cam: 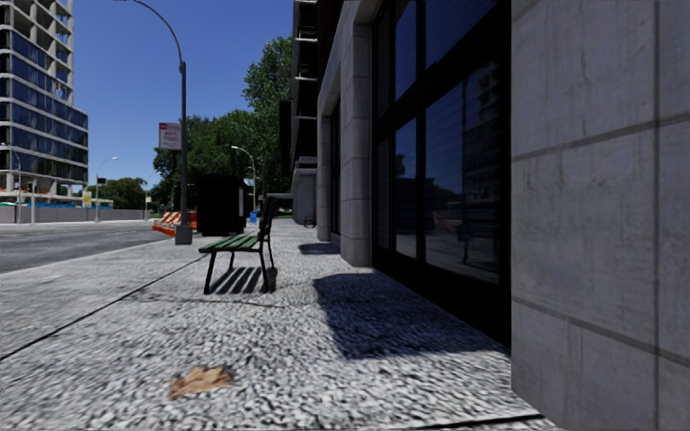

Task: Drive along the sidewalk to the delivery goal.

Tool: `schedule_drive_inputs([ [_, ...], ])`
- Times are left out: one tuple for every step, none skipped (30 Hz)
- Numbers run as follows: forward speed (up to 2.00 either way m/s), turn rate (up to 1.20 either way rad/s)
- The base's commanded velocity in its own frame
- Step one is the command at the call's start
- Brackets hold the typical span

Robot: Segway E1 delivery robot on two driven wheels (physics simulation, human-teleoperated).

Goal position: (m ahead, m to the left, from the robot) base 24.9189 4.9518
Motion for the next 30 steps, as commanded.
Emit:
schedule_drive_inputs([
  [1.94, 0.00],
  [1.94, 0.00],
  [1.94, 0.00],
  [1.94, 0.00],
  [1.94, 0.00],
  [1.94, 0.00],
  [1.94, 0.05],
  [1.94, 0.05],
  [1.94, 0.11],
  [1.94, 0.15],
  [1.94, 0.15],
  [1.94, 0.16],
  [1.94, 0.16],
  [1.94, 0.17],
  [1.94, 0.21],
  [1.94, 0.21],
  [1.94, 0.21],
  [1.94, 0.12],
  [1.94, 0.12],
  [1.94, 0.00],
  [1.94, 0.00],
  [1.94, 0.00],
  [1.94, 0.00],
  [1.94, 0.00],
  [1.94, 0.00],
  [1.94, 0.00],
  [1.94, 0.05],
  [1.94, 0.05],
  [1.94, 0.15],
  [1.94, 0.23],
])
